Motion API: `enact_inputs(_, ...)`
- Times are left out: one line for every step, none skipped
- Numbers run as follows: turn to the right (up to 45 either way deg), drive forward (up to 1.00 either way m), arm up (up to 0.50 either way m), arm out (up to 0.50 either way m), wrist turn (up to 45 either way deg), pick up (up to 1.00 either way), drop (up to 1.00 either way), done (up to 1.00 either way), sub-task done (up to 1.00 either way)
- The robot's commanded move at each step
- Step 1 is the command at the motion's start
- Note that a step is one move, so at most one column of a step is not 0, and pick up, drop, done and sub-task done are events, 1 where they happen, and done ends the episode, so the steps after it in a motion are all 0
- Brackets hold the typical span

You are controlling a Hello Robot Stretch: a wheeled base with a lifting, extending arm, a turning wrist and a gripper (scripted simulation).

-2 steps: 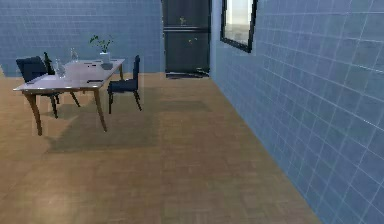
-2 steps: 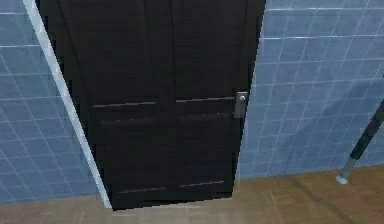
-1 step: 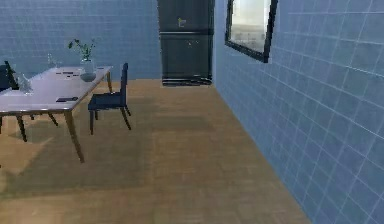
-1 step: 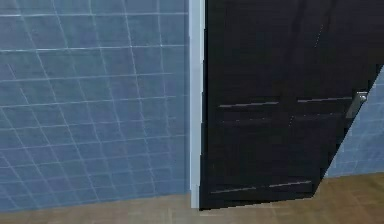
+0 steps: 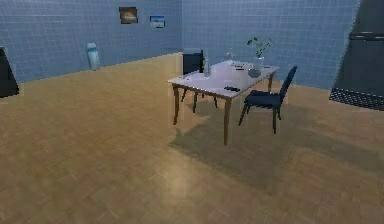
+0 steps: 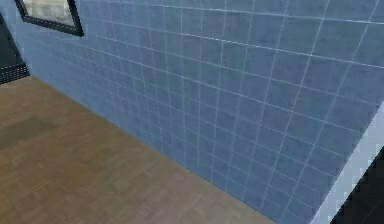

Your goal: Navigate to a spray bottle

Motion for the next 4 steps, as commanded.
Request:
enact_inputs(-15.0,0.00,0.00,0.00,0.0,0.00,0.00,0.00,0.00)
enact_inputs(0.0,0.65,0.00,0.00,0.0,0.00,0.00,0.00,0.00)
enact_inputs(-24.0,0.00,0.00,0.00,0.0,0.00,0.00,0.00,0.00)
enact_inputs(0.0,1.00,0.00,0.00,0.0,0.00,0.00,0.00,0.00)
